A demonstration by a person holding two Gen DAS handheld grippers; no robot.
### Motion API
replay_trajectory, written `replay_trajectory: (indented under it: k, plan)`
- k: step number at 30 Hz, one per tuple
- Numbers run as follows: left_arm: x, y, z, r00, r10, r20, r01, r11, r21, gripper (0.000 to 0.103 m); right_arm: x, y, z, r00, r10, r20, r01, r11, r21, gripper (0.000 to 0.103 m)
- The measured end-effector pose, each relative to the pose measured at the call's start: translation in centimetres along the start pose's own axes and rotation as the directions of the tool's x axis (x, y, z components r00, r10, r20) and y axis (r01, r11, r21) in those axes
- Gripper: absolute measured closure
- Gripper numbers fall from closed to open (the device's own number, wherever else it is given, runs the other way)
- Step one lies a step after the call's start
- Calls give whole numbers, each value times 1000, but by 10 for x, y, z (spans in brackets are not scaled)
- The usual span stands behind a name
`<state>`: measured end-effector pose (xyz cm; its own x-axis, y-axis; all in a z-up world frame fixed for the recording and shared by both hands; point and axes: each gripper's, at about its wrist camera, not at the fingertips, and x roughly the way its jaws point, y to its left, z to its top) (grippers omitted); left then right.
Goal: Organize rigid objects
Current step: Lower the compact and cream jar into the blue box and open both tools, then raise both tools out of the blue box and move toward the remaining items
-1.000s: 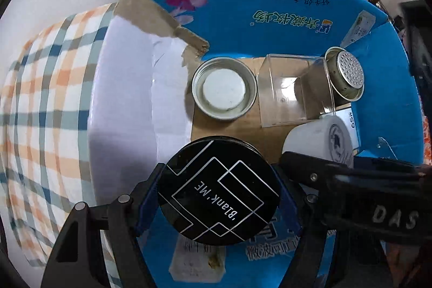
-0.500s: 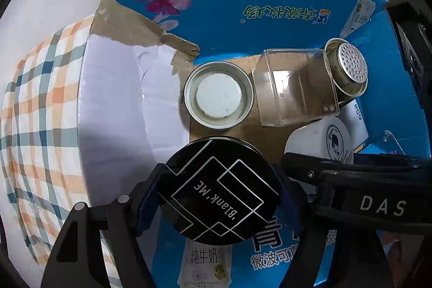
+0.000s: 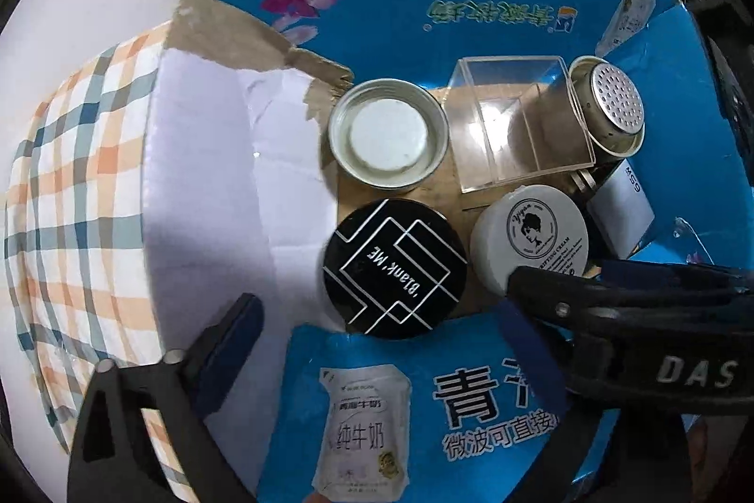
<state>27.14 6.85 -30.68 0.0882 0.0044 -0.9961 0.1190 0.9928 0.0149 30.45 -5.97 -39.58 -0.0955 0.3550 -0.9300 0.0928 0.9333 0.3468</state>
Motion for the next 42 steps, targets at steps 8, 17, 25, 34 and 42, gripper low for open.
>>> replay_trajectory:
  k: [8, 17, 25, 34, 42]
  plan:
    - [-18, 3, -8, 999, -24, 29, 25, 999, -41, 0, -45, -7, -10, 990, -94, 108, 101, 993, -60, 0]
    - [-56, 6, -17, 996, -8, 86, 13, 998, -60, 0, -99, -15, -26, 968, -138, 209, 171, 974, -148, 0]
    - [-95, 14, -34, 987, -10, 158, 27, 994, -103, 0, -134, -5, -60, 954, -121, 275, 185, 958, -219, 0]
    - [-153, 8, -57, 970, 14, 241, 21, 990, -141, 0, -203, 6, -109, 914, -78, 398, 191, 949, -252, 0]
    - [-201, -7, -85, 952, 27, 305, 19, 989, -149, 0, -254, 10, -155, 863, -81, 499, 236, 938, -256, 0]
